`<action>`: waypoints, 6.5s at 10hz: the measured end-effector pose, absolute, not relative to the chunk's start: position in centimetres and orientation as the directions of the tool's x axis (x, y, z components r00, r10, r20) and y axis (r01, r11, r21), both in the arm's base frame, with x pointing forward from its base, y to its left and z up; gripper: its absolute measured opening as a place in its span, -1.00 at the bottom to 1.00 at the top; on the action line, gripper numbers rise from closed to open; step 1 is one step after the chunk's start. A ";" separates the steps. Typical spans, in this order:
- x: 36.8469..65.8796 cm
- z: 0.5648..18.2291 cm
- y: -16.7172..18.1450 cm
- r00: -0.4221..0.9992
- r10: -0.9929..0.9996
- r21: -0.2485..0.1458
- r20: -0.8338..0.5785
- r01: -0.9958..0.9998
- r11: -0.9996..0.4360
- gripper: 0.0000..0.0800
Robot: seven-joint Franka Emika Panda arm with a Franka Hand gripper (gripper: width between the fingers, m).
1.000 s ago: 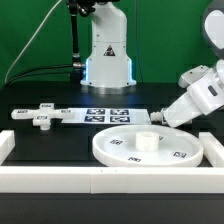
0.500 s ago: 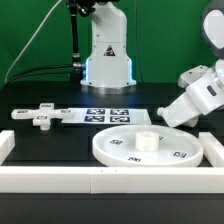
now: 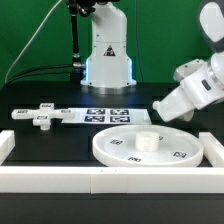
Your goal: Assemble round table
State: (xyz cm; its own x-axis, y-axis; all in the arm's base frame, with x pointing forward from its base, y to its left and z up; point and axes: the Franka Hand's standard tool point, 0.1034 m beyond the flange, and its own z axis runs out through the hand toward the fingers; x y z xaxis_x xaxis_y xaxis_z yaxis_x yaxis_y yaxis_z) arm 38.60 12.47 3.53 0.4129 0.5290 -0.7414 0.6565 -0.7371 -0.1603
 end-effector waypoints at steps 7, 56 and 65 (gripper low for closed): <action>40.2 7.8 9.1 0.397 0.558 -0.204 -0.729 0.652 -0.730 0.02; 54.4 9.6 4.0 0.841 0.383 0.051 0.382 0.394 -0.918 0.02; 55.0 8.6 5.1 0.843 0.392 0.014 0.369 0.417 -0.909 0.02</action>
Offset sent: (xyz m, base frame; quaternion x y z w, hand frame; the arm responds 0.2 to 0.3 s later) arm 0.0104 -0.0378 0.0385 0.0062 -0.0246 -0.0393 0.9989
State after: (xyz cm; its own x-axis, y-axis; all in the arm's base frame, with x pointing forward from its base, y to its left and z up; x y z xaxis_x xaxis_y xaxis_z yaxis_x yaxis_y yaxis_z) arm 55.05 5.09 8.59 0.8427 0.3924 0.3687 0.4170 -0.9088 0.0141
